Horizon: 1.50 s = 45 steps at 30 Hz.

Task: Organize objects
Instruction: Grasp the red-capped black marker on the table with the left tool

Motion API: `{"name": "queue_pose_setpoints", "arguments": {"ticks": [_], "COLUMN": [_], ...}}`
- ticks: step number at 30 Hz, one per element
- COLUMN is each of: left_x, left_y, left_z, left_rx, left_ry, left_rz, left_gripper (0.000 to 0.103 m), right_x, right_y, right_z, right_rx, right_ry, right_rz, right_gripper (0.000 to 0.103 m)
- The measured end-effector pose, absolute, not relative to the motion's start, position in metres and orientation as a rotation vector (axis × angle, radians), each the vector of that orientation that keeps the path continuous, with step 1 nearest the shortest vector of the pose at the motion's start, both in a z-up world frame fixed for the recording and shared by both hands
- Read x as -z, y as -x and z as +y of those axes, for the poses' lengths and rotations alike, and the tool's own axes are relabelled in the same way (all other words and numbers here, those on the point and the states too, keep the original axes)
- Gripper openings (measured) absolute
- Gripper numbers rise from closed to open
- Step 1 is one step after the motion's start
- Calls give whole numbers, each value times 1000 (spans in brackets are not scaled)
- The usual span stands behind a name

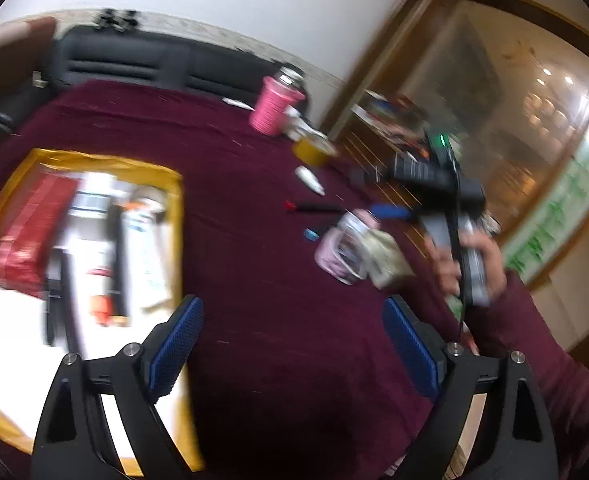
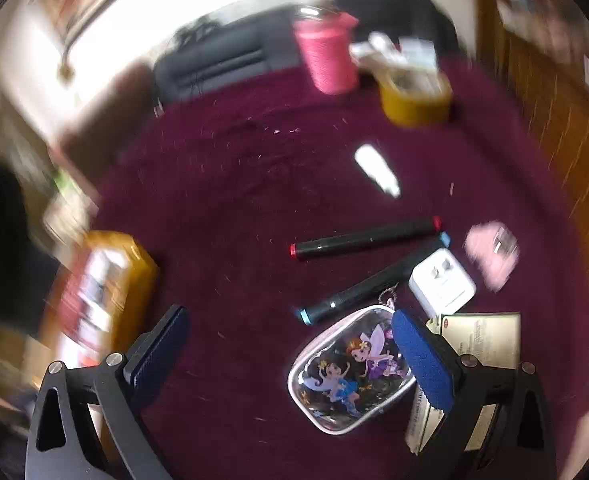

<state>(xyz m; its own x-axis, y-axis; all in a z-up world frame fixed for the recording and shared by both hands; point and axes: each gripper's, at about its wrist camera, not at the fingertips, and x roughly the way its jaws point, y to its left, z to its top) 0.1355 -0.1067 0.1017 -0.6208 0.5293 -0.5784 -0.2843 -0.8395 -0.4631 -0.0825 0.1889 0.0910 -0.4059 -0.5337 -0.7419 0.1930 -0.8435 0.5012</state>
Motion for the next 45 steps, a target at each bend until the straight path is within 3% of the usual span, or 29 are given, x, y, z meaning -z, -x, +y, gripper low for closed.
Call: {"name": "queue_pose_setpoints", "arguments": {"ticks": [2, 6, 9, 14, 16, 17, 19, 23, 28, 33, 38, 41, 43, 45], "left_x": [-97, -92, -90, -85, -88, -89, -92, -97, -100, -76, -50, -38, -33, -29], "left_y": [-129, -115, -111, -106, -102, -99, -93, -71, -18, 57, 108, 131, 140, 144], "left_z": [-96, -78, -74, -73, -73, -72, -69, -50, -8, 30, 65, 79, 83, 89], "left_rx": [-2406, -2407, -2427, -2456, -2468, -2472, -2474, -2483, -2429, -2343, -2320, -2305, -2256, -2222], "left_ry": [1041, 1100, 1118, 1171, 1167, 1167, 1160, 1161, 1081, 1129, 1154, 1165, 1204, 1201], "left_rz": [-448, -408, -383, -334, -318, -312, -295, -171, 44, 165, 348, 442, 450, 488], "left_gripper": [90, 90, 90, 90, 90, 90, 90, 90, 90, 90, 90, 76, 57, 57], "right_x": [-90, -90, -74, -33, -16, -11, -13, -19, -55, -79, -71, -60, -53, -49], "right_y": [98, 148, 187, 235, 245, 247, 250, 245, 200, 114, 65, 60, 61, 62], "right_z": [206, 185, 172, 161, 155, 154, 155, 168, 219, 274, 296, 301, 302, 303], "right_rx": [2179, 2433, 2507, 2459, 2453, 2450, 2465, 2460, 2434, 2432, 2429, 2397, 2365, 2351], "right_ry": [-1334, -1413, -1433, -1544, -1587, -1600, -1576, -1550, -1441, -1266, -1166, -1129, -1114, -1092], "right_rz": [-617, -154, 51, 151, 200, 198, 169, 94, -202, -466, -599, -671, -716, -746], "right_gripper": [103, 103, 100, 67, 45, 44, 28, 27, 28, 28, 28, 29, 29, 29]}}
